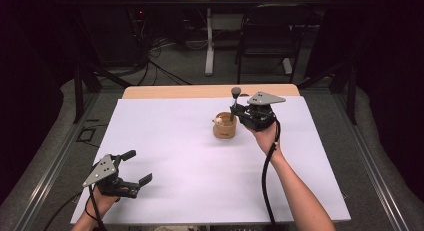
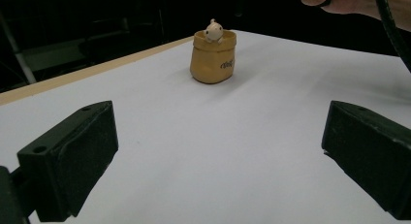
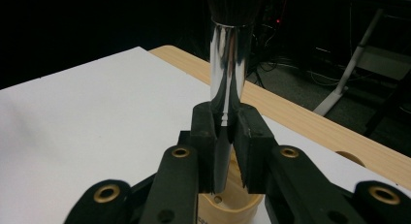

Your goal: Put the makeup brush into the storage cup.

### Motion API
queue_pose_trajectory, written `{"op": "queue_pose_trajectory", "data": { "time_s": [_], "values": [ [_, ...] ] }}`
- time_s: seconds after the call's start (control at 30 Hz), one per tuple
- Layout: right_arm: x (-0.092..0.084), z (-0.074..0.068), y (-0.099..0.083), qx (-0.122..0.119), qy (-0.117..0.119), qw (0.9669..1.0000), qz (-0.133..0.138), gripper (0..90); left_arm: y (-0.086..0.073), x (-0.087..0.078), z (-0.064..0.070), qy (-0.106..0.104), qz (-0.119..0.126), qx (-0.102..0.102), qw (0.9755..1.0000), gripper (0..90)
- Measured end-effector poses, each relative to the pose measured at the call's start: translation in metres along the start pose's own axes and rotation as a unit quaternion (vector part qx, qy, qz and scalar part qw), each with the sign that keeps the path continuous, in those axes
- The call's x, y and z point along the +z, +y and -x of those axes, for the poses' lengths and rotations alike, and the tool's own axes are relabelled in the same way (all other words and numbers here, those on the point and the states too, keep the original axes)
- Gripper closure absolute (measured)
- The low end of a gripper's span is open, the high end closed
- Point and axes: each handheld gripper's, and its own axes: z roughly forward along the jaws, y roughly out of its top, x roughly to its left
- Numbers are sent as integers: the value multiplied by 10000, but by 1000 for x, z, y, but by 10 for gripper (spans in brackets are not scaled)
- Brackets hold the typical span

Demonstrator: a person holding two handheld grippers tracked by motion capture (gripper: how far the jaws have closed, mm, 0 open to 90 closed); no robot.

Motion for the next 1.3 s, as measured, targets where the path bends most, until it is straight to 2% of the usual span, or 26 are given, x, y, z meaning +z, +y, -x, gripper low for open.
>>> {"op": "queue_pose_trajectory", "data": {
  "time_s": [0.33,0.53,0.97,1.3],
  "values": [
    [14,2,0,18,-2,10000,30,791,0,0,0,3,-6,11,10000,0],
    [19,3,-3,34,-23,10000,-40,791,0,0,0,-10,8,13,10000,0],
    [31,2,-12,-123,-204,9991,-349,791,0,0,0,-35,5,28,10000,0],
    [40,2,-19,-171,-225,9980,-559,791,0,0,0,-89,-7,33,10000,0]
  ]
}}
